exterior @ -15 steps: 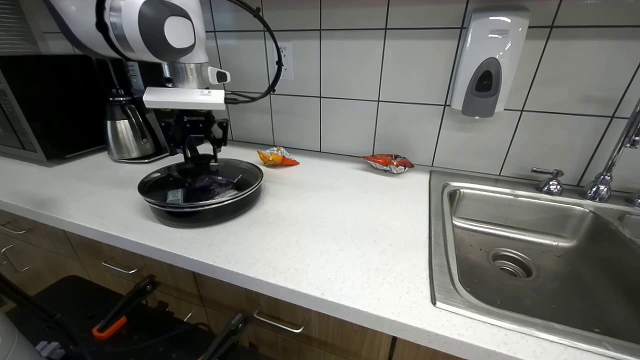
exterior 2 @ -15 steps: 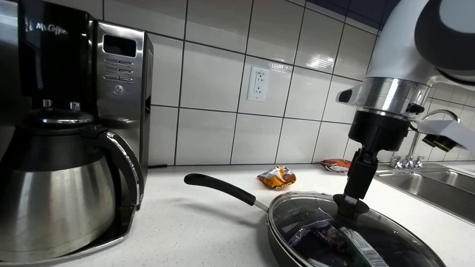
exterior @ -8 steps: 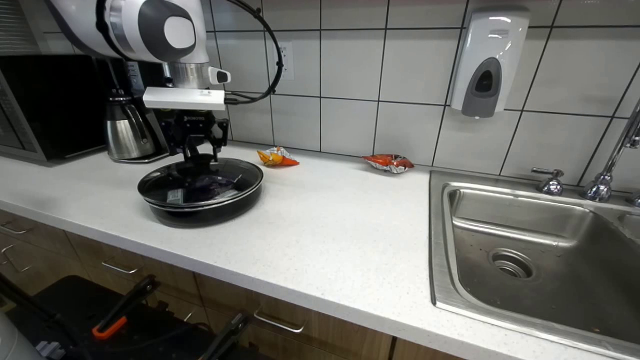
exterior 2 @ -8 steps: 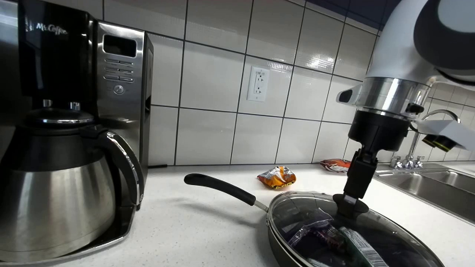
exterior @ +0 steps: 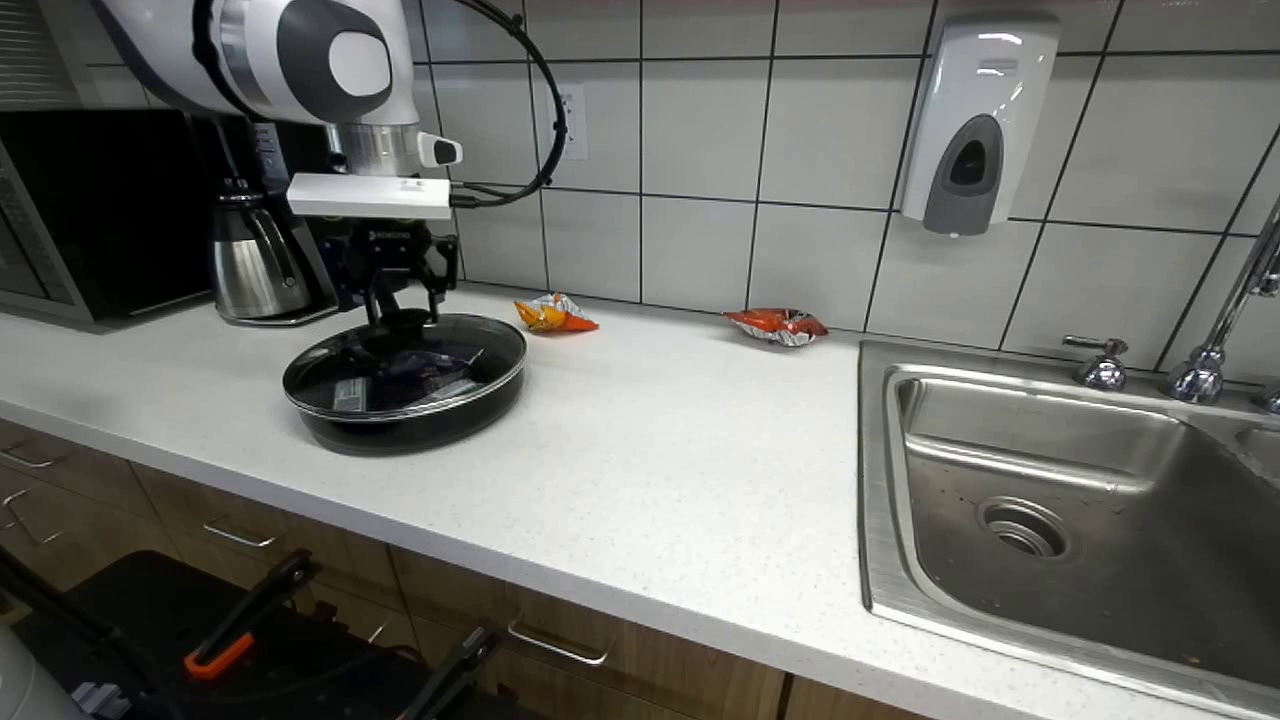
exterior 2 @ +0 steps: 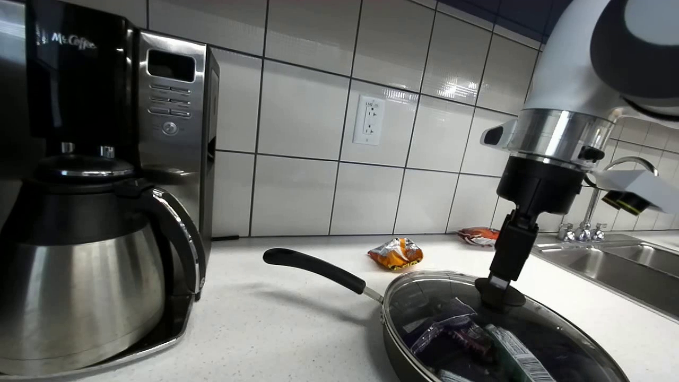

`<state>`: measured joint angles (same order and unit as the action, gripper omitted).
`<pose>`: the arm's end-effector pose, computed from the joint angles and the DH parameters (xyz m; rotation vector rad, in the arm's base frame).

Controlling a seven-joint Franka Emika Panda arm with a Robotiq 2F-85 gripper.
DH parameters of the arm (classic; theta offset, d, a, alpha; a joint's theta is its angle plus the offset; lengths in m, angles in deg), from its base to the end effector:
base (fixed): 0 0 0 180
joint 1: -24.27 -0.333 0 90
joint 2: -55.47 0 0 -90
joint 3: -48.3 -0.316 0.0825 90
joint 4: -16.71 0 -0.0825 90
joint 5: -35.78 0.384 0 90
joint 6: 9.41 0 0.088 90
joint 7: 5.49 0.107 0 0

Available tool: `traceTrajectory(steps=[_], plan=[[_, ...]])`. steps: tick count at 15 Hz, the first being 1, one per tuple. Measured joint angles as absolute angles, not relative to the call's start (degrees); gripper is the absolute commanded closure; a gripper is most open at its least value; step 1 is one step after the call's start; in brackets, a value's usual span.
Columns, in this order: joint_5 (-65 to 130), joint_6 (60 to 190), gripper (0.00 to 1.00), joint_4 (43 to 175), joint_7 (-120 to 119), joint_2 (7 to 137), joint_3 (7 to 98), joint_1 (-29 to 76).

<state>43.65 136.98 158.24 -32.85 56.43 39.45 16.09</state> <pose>0.4614 0.1394 0.2924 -2.8968 -0.9967 -0.1152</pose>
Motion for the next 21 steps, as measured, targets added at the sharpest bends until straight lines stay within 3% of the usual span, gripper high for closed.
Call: traceTrajectory(steps=[21], plan=[[43.4, 138.2, 0.0, 156.5, -29.6, 49.0, 45.5, 17.8]])
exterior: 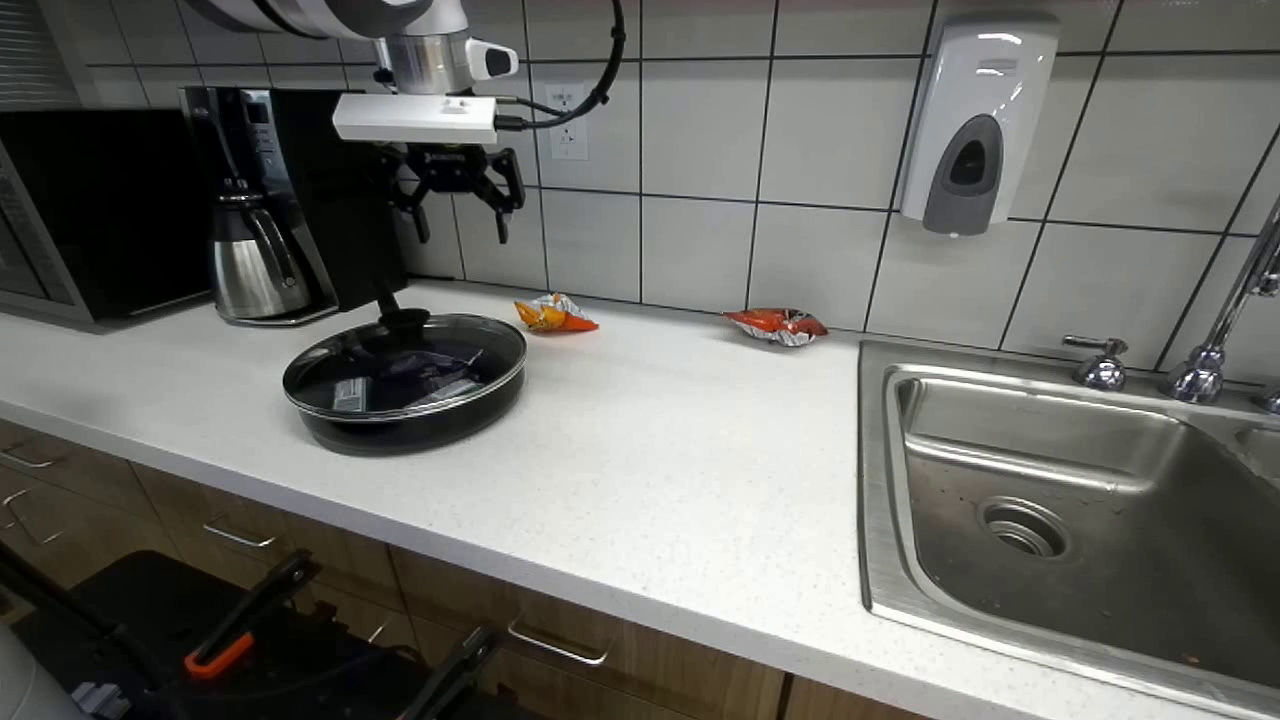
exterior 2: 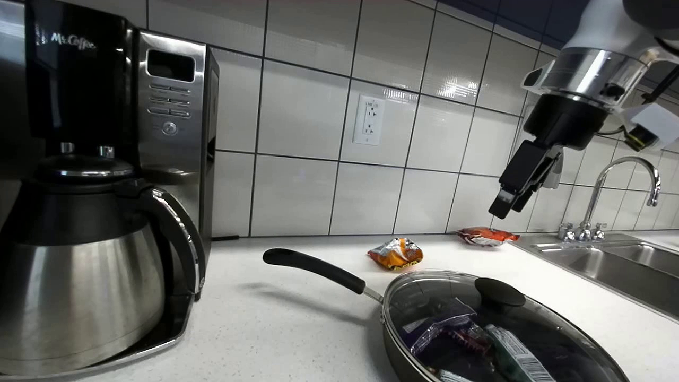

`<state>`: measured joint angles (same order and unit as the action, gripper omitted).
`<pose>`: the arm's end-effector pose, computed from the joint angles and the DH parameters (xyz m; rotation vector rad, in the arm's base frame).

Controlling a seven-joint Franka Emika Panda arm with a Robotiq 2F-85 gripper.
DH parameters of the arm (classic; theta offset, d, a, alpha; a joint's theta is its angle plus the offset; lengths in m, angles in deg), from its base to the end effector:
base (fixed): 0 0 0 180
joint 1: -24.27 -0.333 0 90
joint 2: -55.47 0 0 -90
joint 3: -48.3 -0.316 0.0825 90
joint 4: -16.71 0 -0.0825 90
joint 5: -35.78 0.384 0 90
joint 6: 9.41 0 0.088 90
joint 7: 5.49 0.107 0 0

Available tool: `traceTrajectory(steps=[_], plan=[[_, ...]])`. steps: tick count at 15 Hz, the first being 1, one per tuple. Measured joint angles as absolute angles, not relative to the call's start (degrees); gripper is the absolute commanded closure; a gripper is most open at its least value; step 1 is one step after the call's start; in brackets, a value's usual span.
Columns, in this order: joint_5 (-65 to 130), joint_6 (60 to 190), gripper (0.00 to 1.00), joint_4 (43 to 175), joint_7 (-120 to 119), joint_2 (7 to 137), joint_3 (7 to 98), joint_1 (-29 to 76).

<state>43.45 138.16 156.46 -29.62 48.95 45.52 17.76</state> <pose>0.4879 0.0776 0.3714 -2.9811 -0.7290 -0.3985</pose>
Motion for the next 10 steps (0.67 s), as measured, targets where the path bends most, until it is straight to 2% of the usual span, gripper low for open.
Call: traceTrajectory(steps=[10], plan=[[40.4, 142.8, 0.0, 163.2, -24.1, 40.7, 47.1, 17.9]])
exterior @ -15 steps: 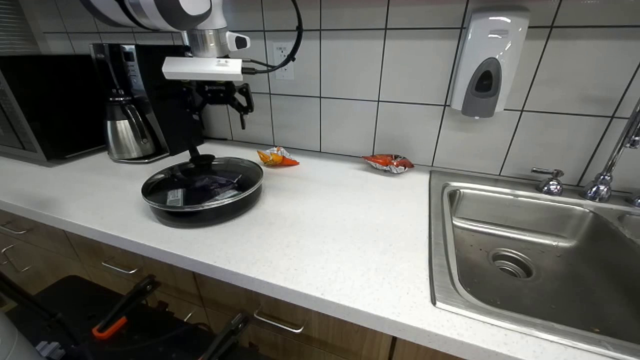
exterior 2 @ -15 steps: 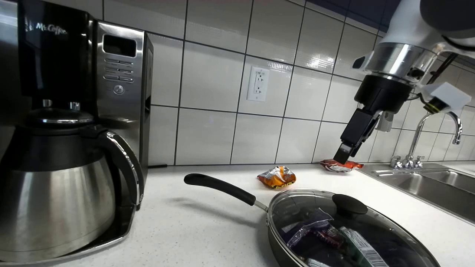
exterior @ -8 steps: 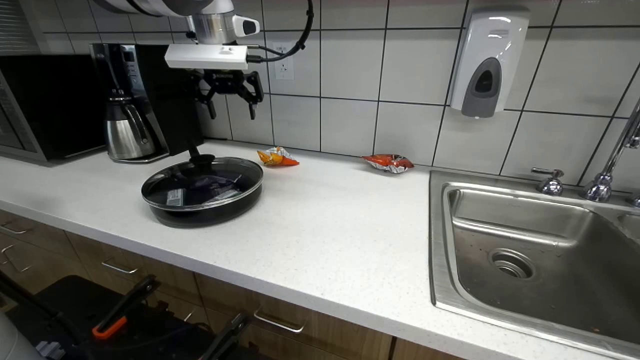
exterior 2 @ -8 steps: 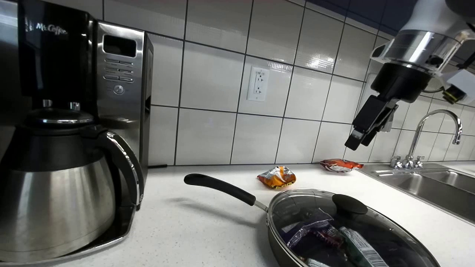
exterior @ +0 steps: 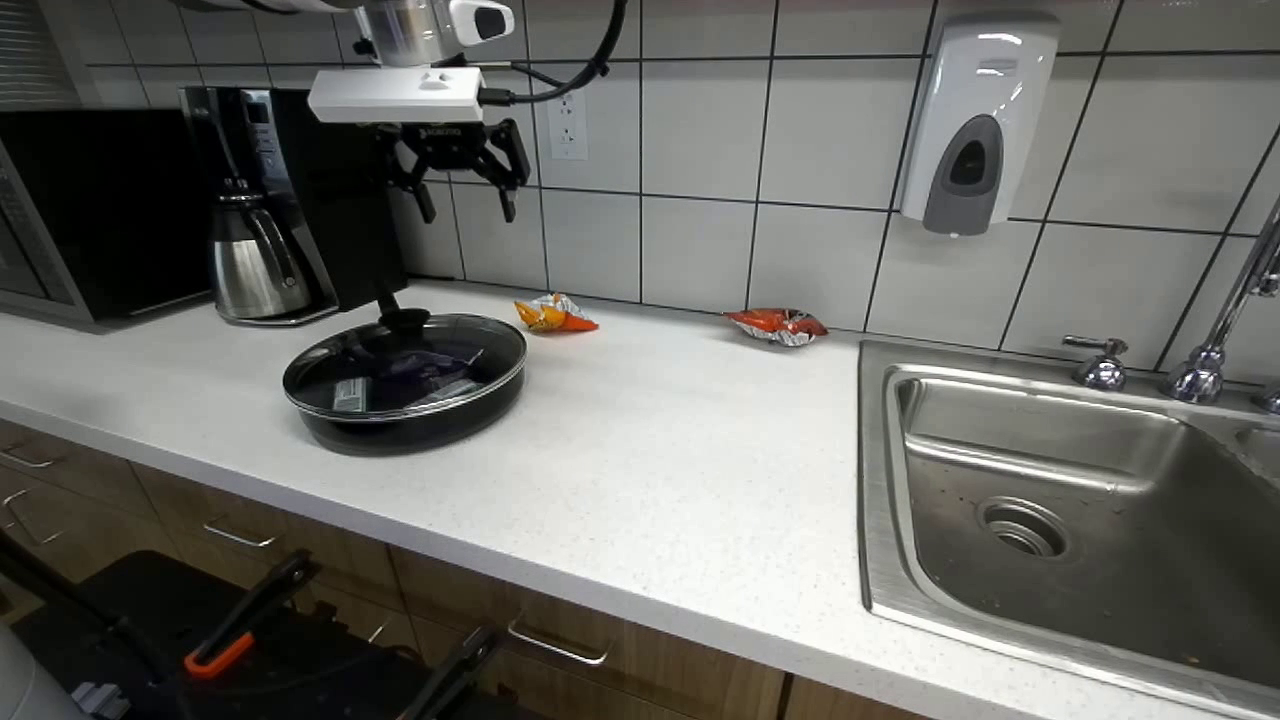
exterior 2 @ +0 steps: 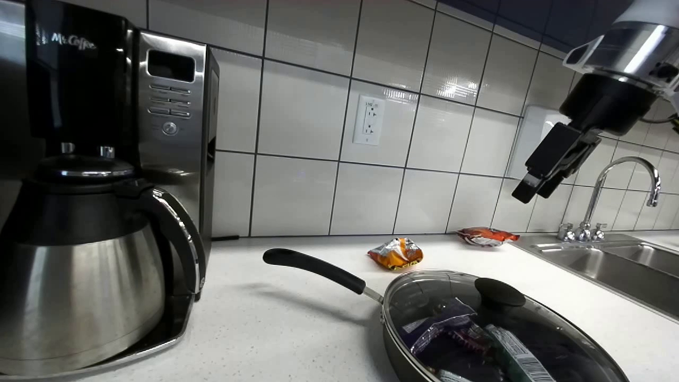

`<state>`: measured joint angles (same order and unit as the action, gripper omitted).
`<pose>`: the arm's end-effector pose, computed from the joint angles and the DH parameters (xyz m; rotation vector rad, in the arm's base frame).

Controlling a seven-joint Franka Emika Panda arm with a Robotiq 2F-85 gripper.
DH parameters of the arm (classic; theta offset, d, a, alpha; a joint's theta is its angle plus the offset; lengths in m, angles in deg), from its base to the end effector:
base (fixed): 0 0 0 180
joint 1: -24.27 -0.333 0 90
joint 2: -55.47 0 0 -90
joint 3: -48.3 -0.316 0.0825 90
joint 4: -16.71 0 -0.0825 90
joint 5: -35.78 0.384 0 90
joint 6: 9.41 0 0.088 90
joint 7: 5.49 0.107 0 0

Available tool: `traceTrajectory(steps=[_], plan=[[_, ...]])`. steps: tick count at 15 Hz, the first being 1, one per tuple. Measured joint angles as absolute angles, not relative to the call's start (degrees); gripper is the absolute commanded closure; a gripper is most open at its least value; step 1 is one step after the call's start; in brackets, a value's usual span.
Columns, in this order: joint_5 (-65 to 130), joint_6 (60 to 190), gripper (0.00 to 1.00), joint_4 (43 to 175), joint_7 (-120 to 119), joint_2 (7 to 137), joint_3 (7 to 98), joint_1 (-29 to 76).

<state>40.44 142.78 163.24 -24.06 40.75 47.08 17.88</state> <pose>0.4567 0.0587 0.3953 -3.0219 -0.6001 -0.5578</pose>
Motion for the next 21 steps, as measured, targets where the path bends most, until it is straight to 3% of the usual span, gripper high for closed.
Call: traceTrajectory(steps=[21], plan=[[40.3, 143.3, 0.0, 169.6, -17.5, 35.1, 49.0, 18.1]])
